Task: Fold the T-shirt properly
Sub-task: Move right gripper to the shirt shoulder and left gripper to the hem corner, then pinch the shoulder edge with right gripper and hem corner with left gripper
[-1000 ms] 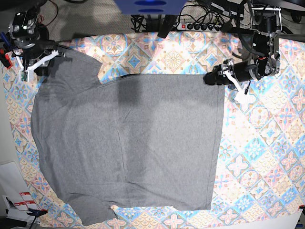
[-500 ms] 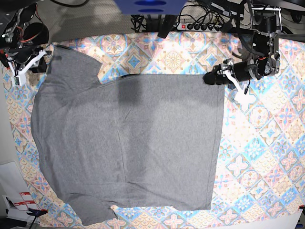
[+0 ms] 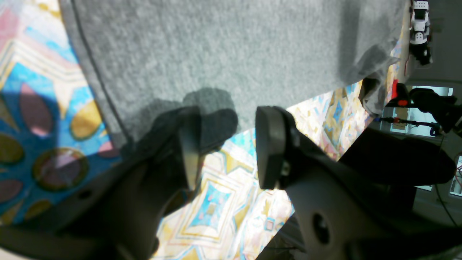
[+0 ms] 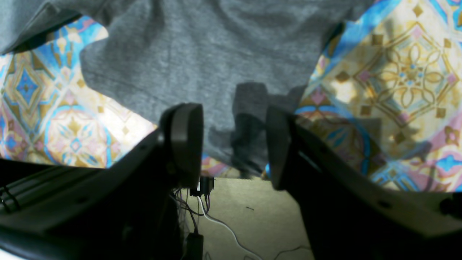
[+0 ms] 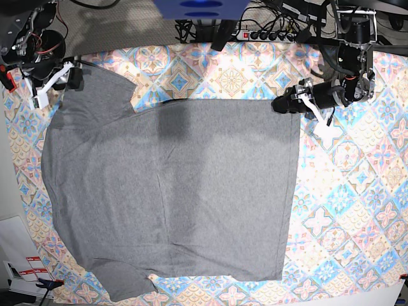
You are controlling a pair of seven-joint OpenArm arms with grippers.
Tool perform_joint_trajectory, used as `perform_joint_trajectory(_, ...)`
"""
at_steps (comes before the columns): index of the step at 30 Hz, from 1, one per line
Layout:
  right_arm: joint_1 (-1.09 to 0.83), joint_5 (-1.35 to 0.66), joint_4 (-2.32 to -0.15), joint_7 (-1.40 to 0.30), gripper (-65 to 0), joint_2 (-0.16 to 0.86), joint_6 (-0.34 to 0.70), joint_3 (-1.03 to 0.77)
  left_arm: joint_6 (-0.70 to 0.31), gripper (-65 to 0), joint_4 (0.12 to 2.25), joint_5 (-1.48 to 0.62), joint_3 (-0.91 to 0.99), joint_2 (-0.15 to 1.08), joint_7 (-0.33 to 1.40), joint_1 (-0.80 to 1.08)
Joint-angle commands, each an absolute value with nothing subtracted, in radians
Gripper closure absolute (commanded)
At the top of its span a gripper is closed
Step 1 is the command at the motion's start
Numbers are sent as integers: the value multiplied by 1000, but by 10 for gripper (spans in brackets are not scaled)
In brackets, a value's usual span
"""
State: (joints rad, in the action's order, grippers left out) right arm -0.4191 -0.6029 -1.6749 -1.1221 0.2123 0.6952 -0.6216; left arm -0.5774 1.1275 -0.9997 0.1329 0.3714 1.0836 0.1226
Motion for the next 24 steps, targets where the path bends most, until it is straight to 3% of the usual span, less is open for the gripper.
perform_joint_trajectory(1,-420,-615,-1687,-1107,-279,216,698,-627,-568,-251,1132,-970,134,386,1104,125)
perform_joint_trajectory(15,-403,-610,-1429,-987,-279,177,698,-628,-568,-250,1132,-970,134,386,1110,125)
perform_joint_trajectory(24,-381,-610,-1432,-989,-279,177,698,-538,-568,-250,1132,-970,134,386,1110,124)
